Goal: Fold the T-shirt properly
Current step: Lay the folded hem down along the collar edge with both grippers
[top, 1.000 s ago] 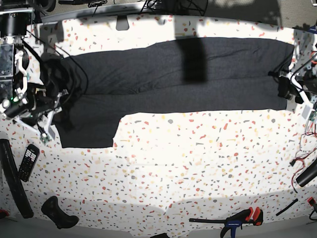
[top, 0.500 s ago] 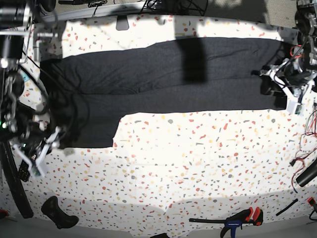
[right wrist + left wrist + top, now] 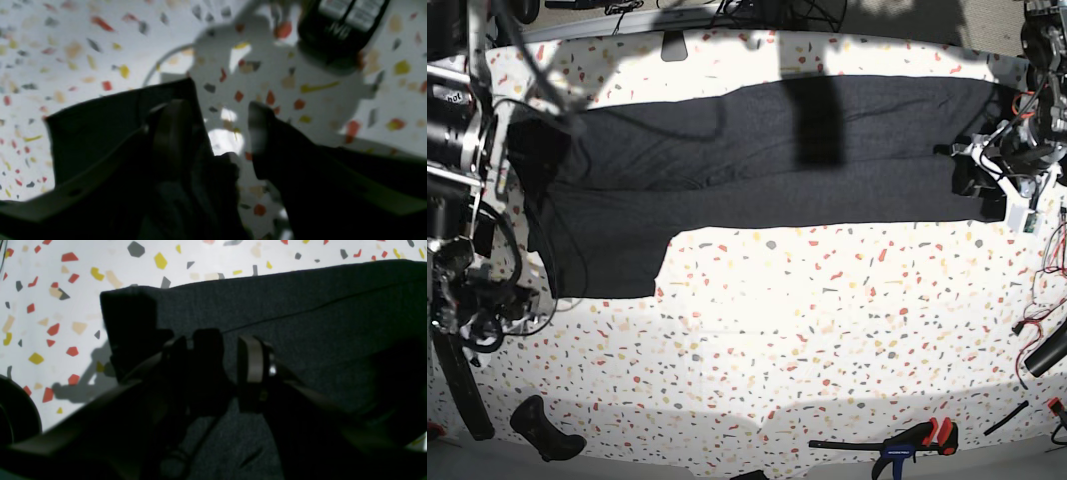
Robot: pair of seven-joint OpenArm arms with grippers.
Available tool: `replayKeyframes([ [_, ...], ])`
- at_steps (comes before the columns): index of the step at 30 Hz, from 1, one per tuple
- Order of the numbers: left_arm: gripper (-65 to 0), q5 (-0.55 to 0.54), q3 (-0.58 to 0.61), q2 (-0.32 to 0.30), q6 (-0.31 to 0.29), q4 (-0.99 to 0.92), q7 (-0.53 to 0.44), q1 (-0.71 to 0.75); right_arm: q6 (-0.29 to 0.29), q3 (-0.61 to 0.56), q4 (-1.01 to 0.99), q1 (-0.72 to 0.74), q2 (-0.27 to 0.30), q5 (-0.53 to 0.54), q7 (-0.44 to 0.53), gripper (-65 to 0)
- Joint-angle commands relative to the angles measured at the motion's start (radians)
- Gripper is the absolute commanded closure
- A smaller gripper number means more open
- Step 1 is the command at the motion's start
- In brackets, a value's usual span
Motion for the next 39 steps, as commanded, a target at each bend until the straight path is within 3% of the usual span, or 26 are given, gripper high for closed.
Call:
replayKeyframes([
  [1, -24.1, -0.008, -0.006, -0.012, 0.000, 0.016, -0.016, -0.008, 0.027, 0.004, -0.012, 0.045, 0.006, 0.016, 0.026, -30.1],
  [6, -24.1, -0.008, -0.006, -0.012, 0.000, 0.016, -0.016, -0.008, 0.056, 0.004, -0.047, 0.042, -0.047, 0.005, 0.066, -30.1],
  [11, -24.1, -0.008, -0.006, -0.012, 0.000, 0.016, -0.016, -0.008, 0.024, 0.004, -0.050, 0.032, -0.090, -0.122, 0.103, -29.9],
  [20, -24.1, -0.008, -0.006, -0.012, 0.000, 0.016, -0.015, -0.008, 0.021, 0.004, -0.052, 0.032, -0.100, -0.150, 0.100, -29.9],
  [25, -24.1, -0.008, -0.006, -0.012, 0.000, 0.016, -0.016, -0.008, 0.021, 0.004, -0.052, 0.037, -0.080, -0.154, 0.109, -29.9],
  [33, -24.1, -0.008, -0.006, -0.012, 0.000, 0.016, -0.016, -0.008, 0.021, 0.004, -0.052, 0.067, 0.006, -0.130, 0.097, -29.9],
  [39, -24.1, -0.008, -0.006, -0.012, 0.000, 0.016, -0.016, -0.008, 0.021, 0.004, -0.052, 0.034, 0.010, -0.073, 0.079, -29.9],
])
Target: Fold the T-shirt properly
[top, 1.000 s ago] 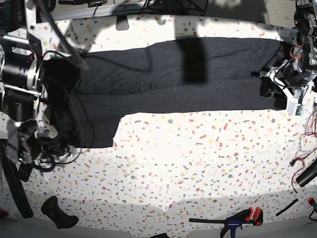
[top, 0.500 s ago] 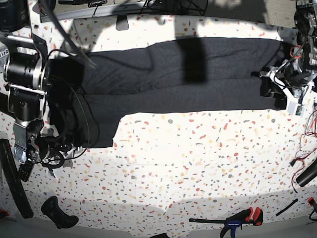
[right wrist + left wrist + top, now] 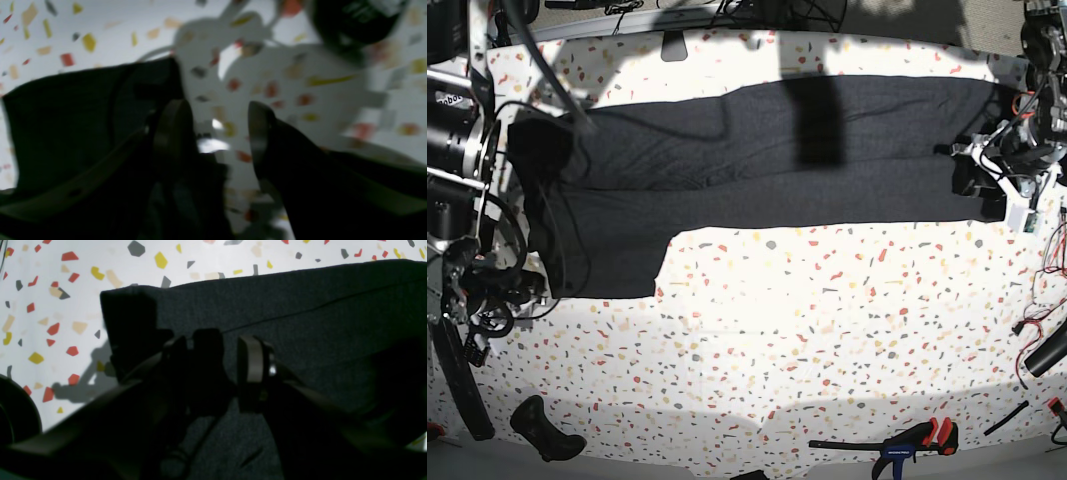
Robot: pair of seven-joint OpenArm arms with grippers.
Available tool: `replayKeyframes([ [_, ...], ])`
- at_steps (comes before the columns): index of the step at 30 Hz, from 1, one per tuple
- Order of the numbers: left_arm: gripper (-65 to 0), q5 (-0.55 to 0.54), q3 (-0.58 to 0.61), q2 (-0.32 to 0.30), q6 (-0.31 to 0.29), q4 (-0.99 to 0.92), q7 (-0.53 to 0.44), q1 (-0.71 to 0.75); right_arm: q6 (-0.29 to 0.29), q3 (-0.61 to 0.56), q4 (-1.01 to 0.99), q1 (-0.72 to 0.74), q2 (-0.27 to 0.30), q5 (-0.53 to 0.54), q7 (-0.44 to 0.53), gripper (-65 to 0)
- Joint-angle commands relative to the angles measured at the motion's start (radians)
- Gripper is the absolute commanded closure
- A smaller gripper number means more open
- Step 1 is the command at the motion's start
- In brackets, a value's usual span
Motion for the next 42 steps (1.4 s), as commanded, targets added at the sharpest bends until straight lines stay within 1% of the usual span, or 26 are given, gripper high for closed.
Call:
replayKeyframes([
  [1, -24.1, -0.008, -0.006, -0.012, -0.001, 0.016, -0.015, -0.009, 0.004, 0.003, 0.014, 0.031, 0.014, 0.011, 0.024, -29.9],
  [6, -24.1, -0.008, -0.006, -0.012, -0.001, 0.016, -0.015, -0.009, 0.003, 0.003, 0.014, -0.022, -0.002, 0.013, 0.062, -29.9],
  [10, -24.1, -0.008, -0.006, -0.012, -0.001, 0.016, -0.015, -0.009, 0.005, 0.003, 0.014, -0.046, -0.021, 0.058, 0.063, -29.9],
  [13, -24.1, -0.008, -0.006, -0.012, -0.001, 0.016, -0.015, -0.009, 0.020, 0.003, 0.014, -0.045, -0.034, 0.060, 0.062, -29.7],
  [15, -24.1, -0.008, -0.006, -0.012, -0.001, 0.016, -0.015, -0.009, 0.025, 0.003, 0.014, -0.043, -0.038, 0.060, 0.062, -24.7],
  [17, -24.1, -0.008, -0.006, -0.012, -0.001, 0.016, -0.015, -0.009, 0.025, 0.003, 0.014, -0.043, -0.039, 0.060, 0.062, -16.7],
  [20, -24.1, -0.008, -0.006, -0.012, -0.001, 0.016, -0.015, -0.009, 0.024, 0.003, 0.014, -0.043, -0.035, 0.060, 0.062, -1.8],
  [21, -24.1, -0.008, -0.006, -0.012, -0.001, 0.016, -0.015, -0.009, 0.025, 0.003, 0.017, -0.043, -0.032, 0.061, 0.066, 0.0],
  [24, -24.1, -0.008, -0.006, -0.012, -0.001, 0.016, -0.016, -0.009, 0.039, 0.003, 0.039, -0.043, -0.027, 0.060, 0.069, 0.0],
  [25, -24.1, -0.008, -0.006, -0.012, -0.001, 0.016, -0.015, -0.009, 0.061, 0.003, 0.053, -0.043, -0.026, 0.060, 0.069, 0.0],
  [27, -24.1, -0.008, -0.006, -0.012, -0.001, 0.016, -0.016, -0.009, 0.131, 0.003, 0.090, -0.043, -0.027, 0.061, 0.063, 0.0],
  [28, -24.1, -0.008, -0.006, -0.012, -0.001, 0.016, -0.016, -0.009, 0.151, 0.003, 0.111, -0.043, -0.027, 0.062, 0.056, 0.0],
  [33, -24.1, -0.008, -0.006, -0.013, -0.001, 0.016, -0.023, -0.009, 0.152, 0.003, 0.212, -0.044, -0.027, 0.111, -0.017, 0.0],
  [40, -24.1, -0.008, -0.006, -0.013, -0.001, 0.016, -0.035, -0.009, 0.160, 0.003, 0.318, -0.047, -0.027, 0.115, -0.064, 0.0],
  [42, -24.1, -0.008, -0.006, -0.013, -0.001, 0.016, -0.039, -0.009, 0.160, 0.003, 0.350, -0.047, -0.026, 0.152, -0.085, 0.0],
])
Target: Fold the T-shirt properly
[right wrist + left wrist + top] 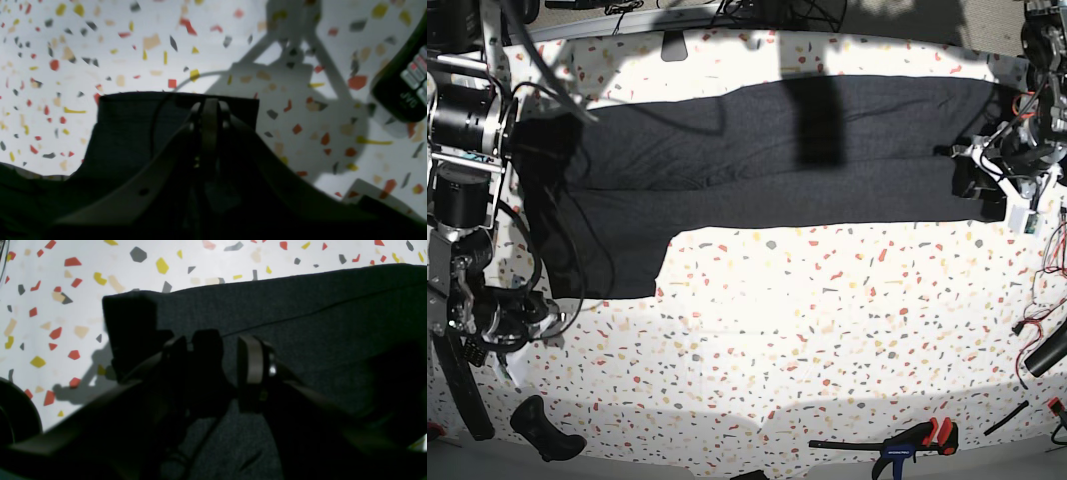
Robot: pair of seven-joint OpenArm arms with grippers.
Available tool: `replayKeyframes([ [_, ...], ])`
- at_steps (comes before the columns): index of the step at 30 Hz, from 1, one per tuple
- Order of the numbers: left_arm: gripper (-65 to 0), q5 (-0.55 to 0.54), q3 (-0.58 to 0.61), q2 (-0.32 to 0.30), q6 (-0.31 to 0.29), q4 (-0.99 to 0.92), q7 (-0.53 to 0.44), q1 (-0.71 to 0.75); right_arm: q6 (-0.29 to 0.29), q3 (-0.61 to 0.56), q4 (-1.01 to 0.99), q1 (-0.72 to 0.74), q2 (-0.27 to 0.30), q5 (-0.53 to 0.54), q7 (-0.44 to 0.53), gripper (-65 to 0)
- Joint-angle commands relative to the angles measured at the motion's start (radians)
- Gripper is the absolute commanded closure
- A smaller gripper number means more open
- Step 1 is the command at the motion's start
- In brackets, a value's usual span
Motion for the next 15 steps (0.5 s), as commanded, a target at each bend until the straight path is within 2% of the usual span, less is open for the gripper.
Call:
replayKeyframes([
  [1, -24.1, -0.007, -0.006, -0.013, -0.001, 0.016, -0.024, -0.009, 0.012, 0.002, 0.035, 0.035, 0.018, 0.048, 0.004, 0.0],
  [9, -24.1, -0.007, -0.006, -0.013, -0.001, 0.016, -0.023, -0.008, 0.012, 0.002, 0.165, 0.030, 0.019, 0.253, -0.177, 0.0],
  [12, -24.1, -0.007, -0.006, -0.012, -0.001, 0.016, -0.023, -0.008, 0.012, 0.002, 0.167, 0.030, 0.022, 0.238, -0.186, 0.0],
  [15, -24.1, -0.008, -0.006, -0.012, -0.001, 0.016, -0.023, -0.008, 0.012, 0.002, 0.167, 0.030, 0.022, 0.165, -0.186, 0.0],
])
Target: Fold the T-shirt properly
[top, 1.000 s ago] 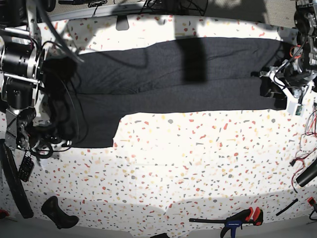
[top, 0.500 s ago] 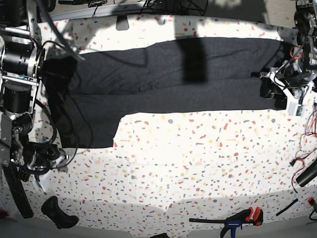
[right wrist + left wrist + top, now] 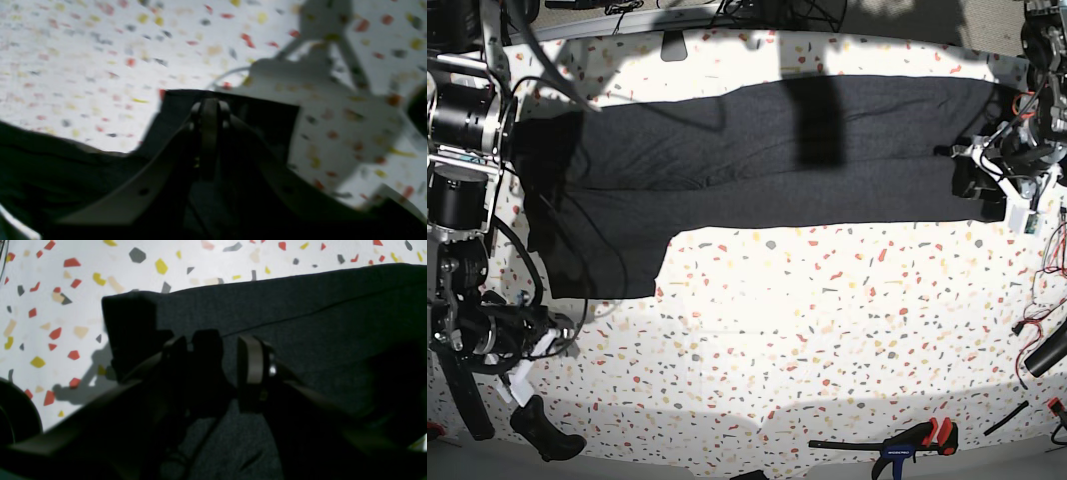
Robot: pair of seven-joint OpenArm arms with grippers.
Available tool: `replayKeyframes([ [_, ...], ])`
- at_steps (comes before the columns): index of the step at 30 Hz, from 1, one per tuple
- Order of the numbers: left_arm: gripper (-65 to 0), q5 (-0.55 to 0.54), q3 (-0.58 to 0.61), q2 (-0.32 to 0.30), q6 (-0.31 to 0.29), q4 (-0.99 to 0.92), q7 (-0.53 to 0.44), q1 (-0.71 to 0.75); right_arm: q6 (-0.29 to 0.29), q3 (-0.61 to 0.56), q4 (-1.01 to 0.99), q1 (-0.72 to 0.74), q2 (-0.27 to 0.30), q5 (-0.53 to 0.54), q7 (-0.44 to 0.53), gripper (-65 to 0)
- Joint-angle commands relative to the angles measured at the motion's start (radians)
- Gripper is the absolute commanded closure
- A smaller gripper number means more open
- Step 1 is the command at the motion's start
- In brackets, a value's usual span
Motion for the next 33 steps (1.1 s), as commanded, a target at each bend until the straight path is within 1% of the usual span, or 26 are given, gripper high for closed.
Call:
replayKeyframes([
  [1, -24.1, -0.008, -0.006, -0.012, -0.001, 0.016, -0.023, -0.009, 0.009, 0.002, 0.017, 0.035, 0.019, -0.007, 0.013, -6.0],
  [3, -24.1, -0.008, -0.006, -0.012, -0.001, 0.016, -0.023, -0.009, 0.009, 0.002, 0.016, 0.035, 0.022, -0.024, 0.028, -20.3],
  [4, -24.1, -0.008, -0.006, -0.013, -0.001, 0.016, -0.023, -0.009, 0.009, 0.002, 0.011, 0.035, 0.025, -0.025, 0.044, -25.1],
  [5, -24.1, -0.008, -0.006, -0.013, -0.001, 0.016, -0.023, -0.009, 0.009, 0.002, 0.006, 0.035, 0.028, -0.025, 0.063, -27.9],
  [6, -24.1, -0.008, -0.006, -0.013, -0.001, 0.016, -0.023, -0.009, 0.009, 0.002, 0.001, 0.034, 0.030, -0.029, 0.077, -28.6],
  [9, -24.1, -0.008, -0.006, -0.012, -0.001, 0.016, -0.023, -0.009, 0.009, 0.002, -0.036, 0.035, 0.032, -0.092, 0.093, -28.5],
  [11, -24.1, -0.008, -0.006, -0.012, -0.001, 0.016, -0.023, -0.009, 0.009, 0.002, -0.092, 0.035, 0.029, -0.159, 0.100, -28.4],
  [14, -24.1, -0.008, -0.006, -0.012, -0.001, 0.016, -0.023, -0.009, 0.001, 0.002, -0.229, 0.036, 0.030, -0.245, 0.181, -28.4],
  [16, -24.1, -0.008, -0.006, -0.012, -0.001, 0.016, -0.023, -0.009, -0.037, 0.002, -0.323, 0.036, 0.029, -0.278, 0.251, -28.4],
  [17, -24.1, -0.008, -0.006, -0.012, -0.001, 0.016, -0.023, -0.009, -0.043, 0.002, -0.365, 0.036, 0.029, -0.290, 0.281, -28.4],
  [21, -24.1, -0.008, -0.006, -0.012, -0.001, 0.016, -0.023, -0.009, -0.043, 0.002, -0.475, 0.035, 0.029, -0.290, 0.377, -28.4],
  [24, -24.1, -0.008, -0.006, -0.012, -0.001, 0.016, -0.023, -0.009, -0.043, 0.002, -0.507, 0.035, 0.026, -0.286, 0.430, -28.4],
  [28, -24.1, -0.008, -0.006, -0.012, -0.001, 0.016, -0.024, -0.009, -0.043, 0.002, -0.508, 0.035, 0.008, -0.285, 0.425, -28.4],
  [31, -24.1, -0.008, -0.006, -0.012, -0.001, 0.016, -0.023, -0.009, -0.040, 0.002, -0.508, 0.035, -0.022, -0.256, 0.401, -28.4],
  [33, -24.1, -0.008, -0.006, -0.012, -0.001, 0.016, -0.023, -0.009, -0.032, 0.002, -0.508, 0.035, -0.040, -0.258, 0.397, -28.2],
])
